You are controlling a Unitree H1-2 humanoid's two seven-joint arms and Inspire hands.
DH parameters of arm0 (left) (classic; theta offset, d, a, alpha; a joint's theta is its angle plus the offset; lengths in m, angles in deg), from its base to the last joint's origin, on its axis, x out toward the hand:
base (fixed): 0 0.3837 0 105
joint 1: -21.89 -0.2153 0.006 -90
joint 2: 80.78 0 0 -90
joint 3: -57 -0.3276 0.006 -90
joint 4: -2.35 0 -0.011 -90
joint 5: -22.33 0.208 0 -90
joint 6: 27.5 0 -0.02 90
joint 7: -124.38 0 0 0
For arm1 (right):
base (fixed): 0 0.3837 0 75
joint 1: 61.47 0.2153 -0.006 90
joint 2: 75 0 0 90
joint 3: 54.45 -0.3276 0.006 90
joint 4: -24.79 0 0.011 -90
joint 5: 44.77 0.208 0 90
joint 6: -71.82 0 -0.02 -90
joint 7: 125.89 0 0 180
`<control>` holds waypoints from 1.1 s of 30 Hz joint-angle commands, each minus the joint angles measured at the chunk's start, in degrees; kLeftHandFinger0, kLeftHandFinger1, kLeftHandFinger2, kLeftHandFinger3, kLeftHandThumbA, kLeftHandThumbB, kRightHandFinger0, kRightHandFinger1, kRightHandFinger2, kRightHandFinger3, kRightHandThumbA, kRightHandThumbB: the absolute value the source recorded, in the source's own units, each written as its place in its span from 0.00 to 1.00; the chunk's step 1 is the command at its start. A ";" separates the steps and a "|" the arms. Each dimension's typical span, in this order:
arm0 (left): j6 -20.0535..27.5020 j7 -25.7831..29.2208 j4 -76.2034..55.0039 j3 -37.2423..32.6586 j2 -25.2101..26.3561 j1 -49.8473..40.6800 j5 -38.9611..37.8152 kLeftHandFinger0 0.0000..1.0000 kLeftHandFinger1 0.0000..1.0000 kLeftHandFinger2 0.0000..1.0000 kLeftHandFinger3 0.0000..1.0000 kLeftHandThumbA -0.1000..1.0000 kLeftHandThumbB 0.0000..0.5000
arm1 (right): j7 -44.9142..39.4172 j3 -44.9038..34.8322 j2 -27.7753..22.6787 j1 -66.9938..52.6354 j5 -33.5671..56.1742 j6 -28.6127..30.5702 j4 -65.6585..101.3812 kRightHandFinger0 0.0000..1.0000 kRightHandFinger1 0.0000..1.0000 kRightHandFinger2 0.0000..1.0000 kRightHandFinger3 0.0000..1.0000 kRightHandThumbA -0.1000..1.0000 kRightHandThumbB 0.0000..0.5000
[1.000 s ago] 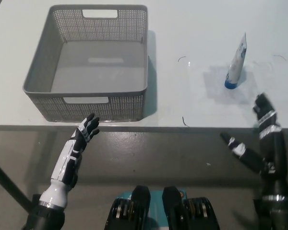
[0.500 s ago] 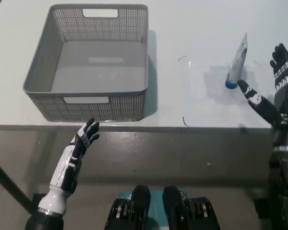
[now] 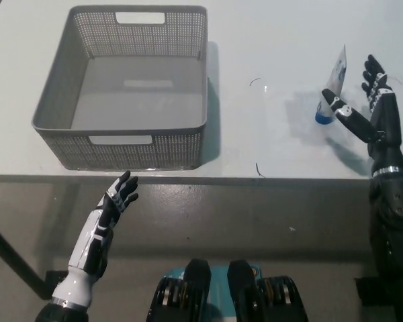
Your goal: Use the right hand to pick up a shampoo and place it into a container on the left side
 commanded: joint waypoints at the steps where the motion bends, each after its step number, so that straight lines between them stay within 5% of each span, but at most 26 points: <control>1: 1.41 -0.60 -1.62 0.01 0.01 0.16 -1.24 1.00 1.00 1.00 1.00 1.00 0.00 | 0.15 -0.71 -1.83 6.56 1.56 3.96 -5.53 1.00 1.00 1.00 1.00 0.94 0.80; 14: 1.05 -1.44 -1.64 0.05 0.33 -0.21 -1.91 1.00 1.00 1.00 1.00 1.00 0.00 | -0.24 0.88 -3.70 15.33 0.88 9.57 -26.01 1.00 1.00 1.00 1.00 0.89 0.74; 33: 1.71 -2.08 -1.21 -0.34 0.64 -2.44 -1.07 1.00 1.00 1.00 1.00 1.00 0.02 | 2.06 1.87 -0.85 21.86 0.66 7.82 -37.67 1.00 1.00 1.00 1.00 0.86 0.75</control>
